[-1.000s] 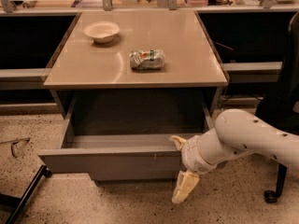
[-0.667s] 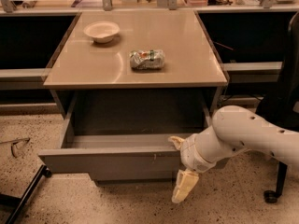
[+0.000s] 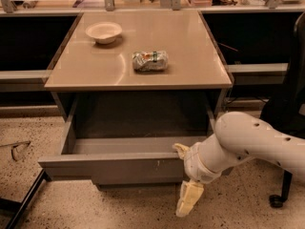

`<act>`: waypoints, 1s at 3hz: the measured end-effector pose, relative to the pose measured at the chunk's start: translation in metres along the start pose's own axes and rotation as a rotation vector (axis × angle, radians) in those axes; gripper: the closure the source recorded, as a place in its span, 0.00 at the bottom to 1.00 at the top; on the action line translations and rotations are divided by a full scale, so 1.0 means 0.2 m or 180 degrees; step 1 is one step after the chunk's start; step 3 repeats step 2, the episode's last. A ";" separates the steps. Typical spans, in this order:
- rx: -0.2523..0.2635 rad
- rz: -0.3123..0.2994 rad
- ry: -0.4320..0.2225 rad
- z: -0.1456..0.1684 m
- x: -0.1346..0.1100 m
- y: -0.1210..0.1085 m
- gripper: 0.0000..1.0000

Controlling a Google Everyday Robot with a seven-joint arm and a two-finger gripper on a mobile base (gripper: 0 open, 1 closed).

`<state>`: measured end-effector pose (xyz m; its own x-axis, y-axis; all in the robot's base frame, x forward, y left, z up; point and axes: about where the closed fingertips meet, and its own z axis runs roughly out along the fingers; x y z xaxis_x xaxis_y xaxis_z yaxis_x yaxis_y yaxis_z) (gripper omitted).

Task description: Open top drawer

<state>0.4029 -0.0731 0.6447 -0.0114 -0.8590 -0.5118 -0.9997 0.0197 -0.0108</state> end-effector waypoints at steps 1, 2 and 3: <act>-0.0068 0.0061 0.0061 0.01 0.02 0.10 0.00; -0.0076 0.0071 0.0059 0.01 0.01 0.11 0.00; -0.0076 0.0071 0.0059 0.01 0.01 0.11 0.00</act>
Offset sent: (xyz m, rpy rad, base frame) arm -0.0544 -0.0137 -0.0247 0.0042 0.0825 -0.0413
